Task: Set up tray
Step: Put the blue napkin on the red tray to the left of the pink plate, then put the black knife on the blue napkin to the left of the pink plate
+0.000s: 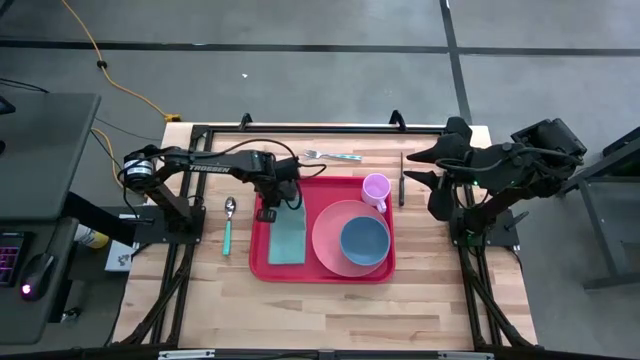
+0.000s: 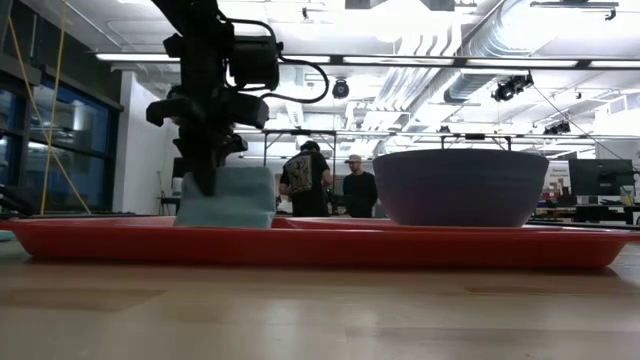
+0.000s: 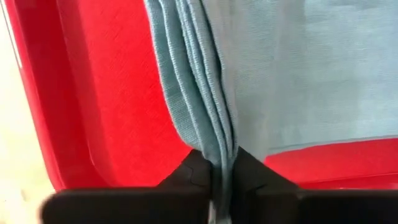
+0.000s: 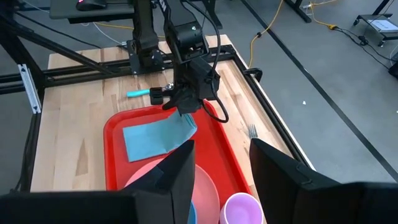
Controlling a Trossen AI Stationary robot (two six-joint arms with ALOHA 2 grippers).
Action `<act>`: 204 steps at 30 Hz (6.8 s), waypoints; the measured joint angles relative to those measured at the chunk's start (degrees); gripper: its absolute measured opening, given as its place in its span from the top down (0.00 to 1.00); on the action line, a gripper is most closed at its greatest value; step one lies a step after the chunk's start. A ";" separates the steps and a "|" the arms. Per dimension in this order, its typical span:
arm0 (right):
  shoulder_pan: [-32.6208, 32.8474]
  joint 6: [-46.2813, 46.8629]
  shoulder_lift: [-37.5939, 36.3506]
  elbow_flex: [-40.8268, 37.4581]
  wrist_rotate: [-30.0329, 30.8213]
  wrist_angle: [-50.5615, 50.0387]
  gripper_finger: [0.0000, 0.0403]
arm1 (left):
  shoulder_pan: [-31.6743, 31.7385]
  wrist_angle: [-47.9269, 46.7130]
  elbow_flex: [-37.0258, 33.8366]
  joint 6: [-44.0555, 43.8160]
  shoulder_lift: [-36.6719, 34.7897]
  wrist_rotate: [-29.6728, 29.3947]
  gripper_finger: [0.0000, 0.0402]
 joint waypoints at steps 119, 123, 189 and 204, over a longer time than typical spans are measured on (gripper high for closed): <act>-49.17 41.12 -21.72 -80.18 -27.56 31.99 0.63 | -0.02 8.91 -23.15 -34.78 -91.67 5.38 0.55; -52.15 40.03 -21.76 -83.37 -30.12 33.76 0.56 | -0.02 8.88 -23.15 -35.60 -91.65 5.72 0.55; -58.60 34.42 -4.06 -96.35 -40.83 56.65 0.62 | 0.00 8.93 -23.15 -38.22 -91.67 5.59 0.55; -58.60 34.47 -4.06 -96.35 -40.41 56.63 0.82 | -0.02 8.95 -23.15 -38.21 -91.67 5.59 0.55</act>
